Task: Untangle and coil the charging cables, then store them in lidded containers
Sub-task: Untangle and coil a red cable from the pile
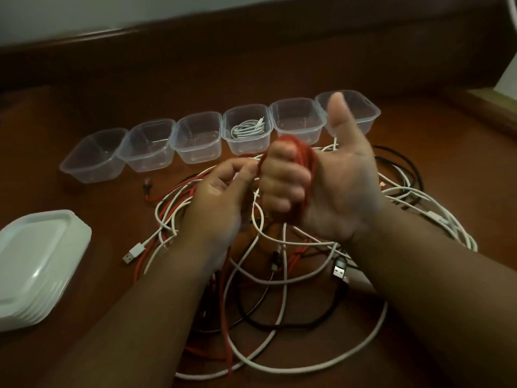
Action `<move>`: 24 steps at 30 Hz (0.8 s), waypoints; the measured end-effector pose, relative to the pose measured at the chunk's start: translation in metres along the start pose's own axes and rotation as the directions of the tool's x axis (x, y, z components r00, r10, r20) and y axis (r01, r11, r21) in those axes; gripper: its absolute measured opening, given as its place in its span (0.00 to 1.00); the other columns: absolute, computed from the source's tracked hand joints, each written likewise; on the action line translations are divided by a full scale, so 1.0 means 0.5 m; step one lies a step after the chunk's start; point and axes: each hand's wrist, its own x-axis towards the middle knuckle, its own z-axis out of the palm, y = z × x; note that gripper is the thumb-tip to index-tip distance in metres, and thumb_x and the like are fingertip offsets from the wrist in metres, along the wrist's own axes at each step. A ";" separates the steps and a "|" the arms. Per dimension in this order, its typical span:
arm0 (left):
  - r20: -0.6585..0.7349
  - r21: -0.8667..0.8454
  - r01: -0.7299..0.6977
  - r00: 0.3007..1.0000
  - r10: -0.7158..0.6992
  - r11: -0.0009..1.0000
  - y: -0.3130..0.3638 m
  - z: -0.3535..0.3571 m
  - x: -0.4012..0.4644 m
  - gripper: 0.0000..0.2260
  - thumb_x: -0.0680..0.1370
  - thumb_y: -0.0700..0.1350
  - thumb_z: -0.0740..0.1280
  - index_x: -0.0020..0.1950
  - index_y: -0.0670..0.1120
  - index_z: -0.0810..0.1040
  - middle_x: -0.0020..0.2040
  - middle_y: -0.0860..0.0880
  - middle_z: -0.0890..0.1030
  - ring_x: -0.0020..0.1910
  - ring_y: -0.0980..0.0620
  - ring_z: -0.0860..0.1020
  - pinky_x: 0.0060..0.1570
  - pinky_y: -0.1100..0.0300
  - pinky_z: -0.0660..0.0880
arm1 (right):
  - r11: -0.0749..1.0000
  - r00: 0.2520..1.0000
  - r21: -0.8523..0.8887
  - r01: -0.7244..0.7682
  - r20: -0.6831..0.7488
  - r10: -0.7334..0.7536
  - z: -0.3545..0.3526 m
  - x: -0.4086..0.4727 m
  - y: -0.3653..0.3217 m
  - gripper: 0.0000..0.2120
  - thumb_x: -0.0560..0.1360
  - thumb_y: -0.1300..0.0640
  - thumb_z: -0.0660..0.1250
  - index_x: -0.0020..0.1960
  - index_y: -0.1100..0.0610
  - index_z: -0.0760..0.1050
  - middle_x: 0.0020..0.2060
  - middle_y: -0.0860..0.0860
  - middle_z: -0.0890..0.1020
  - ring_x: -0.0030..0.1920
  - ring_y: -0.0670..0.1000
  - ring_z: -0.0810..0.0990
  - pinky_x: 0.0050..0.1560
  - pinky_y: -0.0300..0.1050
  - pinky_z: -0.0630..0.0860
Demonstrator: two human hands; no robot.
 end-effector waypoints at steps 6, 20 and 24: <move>0.203 0.432 -0.071 0.979 -0.020 0.899 -0.015 0.015 -0.006 0.11 0.83 0.46 0.62 0.50 0.60 0.81 0.41 0.65 0.82 0.38 0.68 0.78 0.37 0.72 0.71 | 0.608 0.573 -0.618 0.498 -0.292 -0.766 -0.006 -0.003 -0.008 0.26 0.81 0.39 0.50 0.49 0.60 0.75 0.31 0.51 0.74 0.33 0.50 0.74 0.38 0.43 0.73; 0.114 0.467 -0.302 0.953 0.282 0.831 -0.009 -0.028 0.001 0.11 0.72 0.59 0.74 0.42 0.52 0.81 0.37 0.47 0.82 0.37 0.45 0.80 0.40 0.44 0.80 | 0.367 0.838 -0.792 -0.487 -0.542 -0.058 -0.004 0.009 -0.013 0.37 0.74 0.25 0.46 0.26 0.53 0.73 0.21 0.48 0.73 0.20 0.47 0.69 0.30 0.40 0.65; 0.061 0.323 -0.260 0.965 0.254 0.910 -0.004 -0.027 0.002 0.11 0.75 0.56 0.69 0.44 0.49 0.81 0.40 0.39 0.82 0.34 0.42 0.77 0.35 0.47 0.75 | 0.628 0.923 -0.687 -0.365 -0.357 0.146 -0.006 -0.003 -0.022 0.30 0.77 0.32 0.53 0.29 0.56 0.67 0.20 0.51 0.63 0.22 0.51 0.61 0.27 0.41 0.64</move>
